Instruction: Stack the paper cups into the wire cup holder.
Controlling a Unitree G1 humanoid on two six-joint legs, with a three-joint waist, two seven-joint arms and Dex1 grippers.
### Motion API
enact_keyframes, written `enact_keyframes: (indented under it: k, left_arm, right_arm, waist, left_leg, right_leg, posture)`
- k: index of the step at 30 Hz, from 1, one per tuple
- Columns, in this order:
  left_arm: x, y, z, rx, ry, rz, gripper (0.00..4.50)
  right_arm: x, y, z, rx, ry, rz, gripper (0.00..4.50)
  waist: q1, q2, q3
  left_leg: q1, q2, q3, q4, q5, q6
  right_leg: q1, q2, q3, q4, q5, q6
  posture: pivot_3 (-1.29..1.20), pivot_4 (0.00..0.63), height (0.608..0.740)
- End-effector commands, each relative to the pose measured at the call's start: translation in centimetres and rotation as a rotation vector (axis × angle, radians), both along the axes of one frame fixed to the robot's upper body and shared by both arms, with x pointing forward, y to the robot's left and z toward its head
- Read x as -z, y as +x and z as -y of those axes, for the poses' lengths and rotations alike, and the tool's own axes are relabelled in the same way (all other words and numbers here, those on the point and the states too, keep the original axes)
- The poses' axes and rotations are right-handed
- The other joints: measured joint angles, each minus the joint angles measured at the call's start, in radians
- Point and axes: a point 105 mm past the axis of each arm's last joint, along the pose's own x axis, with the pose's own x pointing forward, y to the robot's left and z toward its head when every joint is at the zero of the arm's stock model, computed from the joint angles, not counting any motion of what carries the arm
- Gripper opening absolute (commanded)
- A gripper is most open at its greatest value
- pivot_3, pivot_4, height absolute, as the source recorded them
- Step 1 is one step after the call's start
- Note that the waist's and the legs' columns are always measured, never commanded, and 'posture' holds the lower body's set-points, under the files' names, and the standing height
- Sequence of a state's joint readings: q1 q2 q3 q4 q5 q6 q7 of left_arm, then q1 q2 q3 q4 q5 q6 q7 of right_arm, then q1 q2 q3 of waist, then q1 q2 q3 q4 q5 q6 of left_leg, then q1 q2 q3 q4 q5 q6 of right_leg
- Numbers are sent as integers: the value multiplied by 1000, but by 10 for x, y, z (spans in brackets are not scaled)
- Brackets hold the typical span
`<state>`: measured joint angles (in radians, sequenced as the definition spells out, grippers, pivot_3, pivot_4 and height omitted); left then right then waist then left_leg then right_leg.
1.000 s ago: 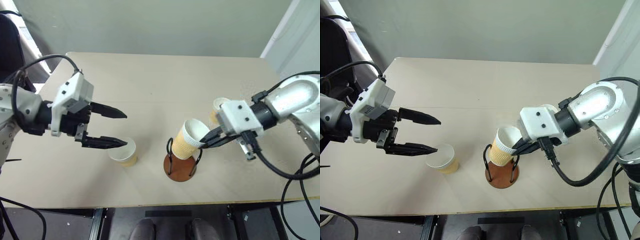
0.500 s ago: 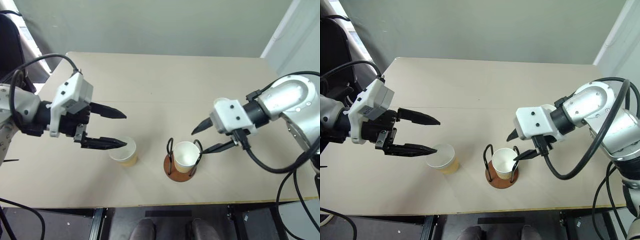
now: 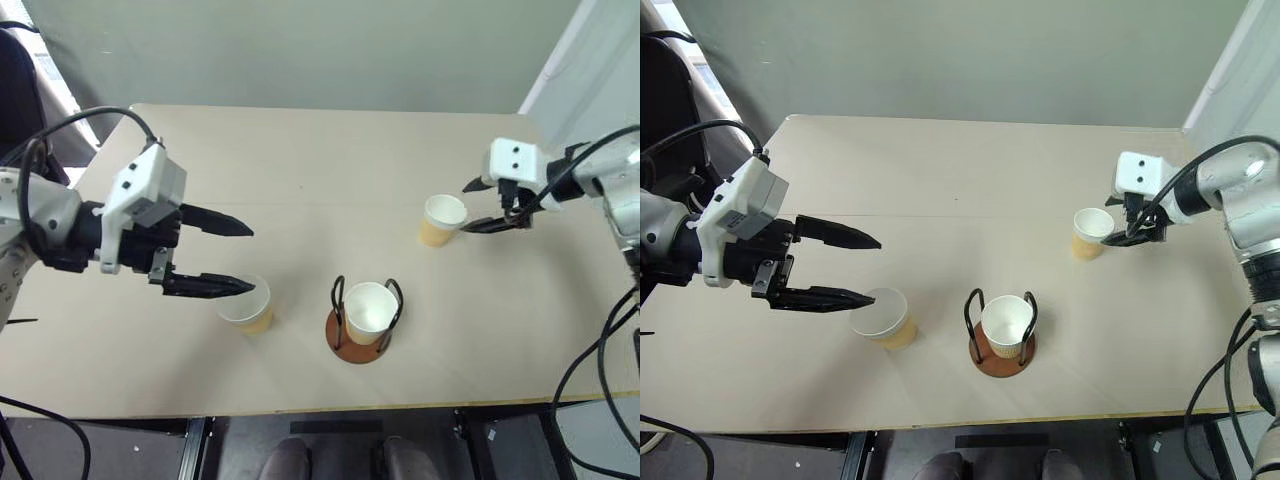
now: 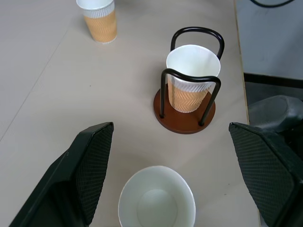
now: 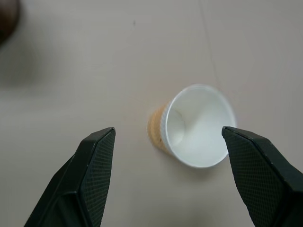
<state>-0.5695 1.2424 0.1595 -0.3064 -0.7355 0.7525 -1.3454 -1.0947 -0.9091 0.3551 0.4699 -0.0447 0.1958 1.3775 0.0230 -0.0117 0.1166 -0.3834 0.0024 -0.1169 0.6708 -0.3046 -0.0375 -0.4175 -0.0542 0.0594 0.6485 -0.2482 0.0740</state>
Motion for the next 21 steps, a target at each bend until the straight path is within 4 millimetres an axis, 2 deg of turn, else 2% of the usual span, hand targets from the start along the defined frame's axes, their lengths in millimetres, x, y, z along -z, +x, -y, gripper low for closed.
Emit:
enact_keyframes:
  k: [1, 8, 11, 17, 21]
  left_arm:
    - [-9, -4, 1, 7, 8, 49, 4200]
    - [-10, -7, 2, 3, 9, 43, 4200]
    - [-11, -6, 2, -13, 10, 55, 4200]
    - [-10, -5, 1, -29, 12, 57, 4200]
    - [-10, -5, 0, -33, 14, 58, 4200]
  right_arm:
    - [-14, 7, -6, -22, -9, 60, 3607]
    - [2, 17, -10, -28, -30, 14, 3607]
    - [17, 17, -4, -34, -72, -24, 3607]
    - [30, 26, -3, -19, -85, -21, 3607]
    - [34, 29, -5, -25, -92, -17, 2318]
  waist:
    - [0, 0, 0]
    - [3, 0, 0]
    - [8, 0, 0]
    - [11, 0, 0]
    - [11, 0, 0]
  left_leg:
    - [0, 0, 0, -1, 0, 0]
    - [-1, 0, 0, -3, 0, 0]
    - [-1, 0, 0, -3, 0, 0]
    - [-1, 0, 0, -3, 1, -1]
    - [0, 0, -1, -3, 2, -3]
  right_leg:
    - [0, 0, 0, 0, 0, 0]
    - [0, 0, -1, -2, 1, -2]
    - [0, 0, -1, -2, 1, -2]
    - [0, 0, -1, -1, 1, -2]
    - [0, 0, -2, -1, 1, -2]
  posture:
    - [0, 150, 740]
    - [0, 150, 740]
    - [0, 150, 740]
    - [0, 150, 740]
    - [0, 150, 740]
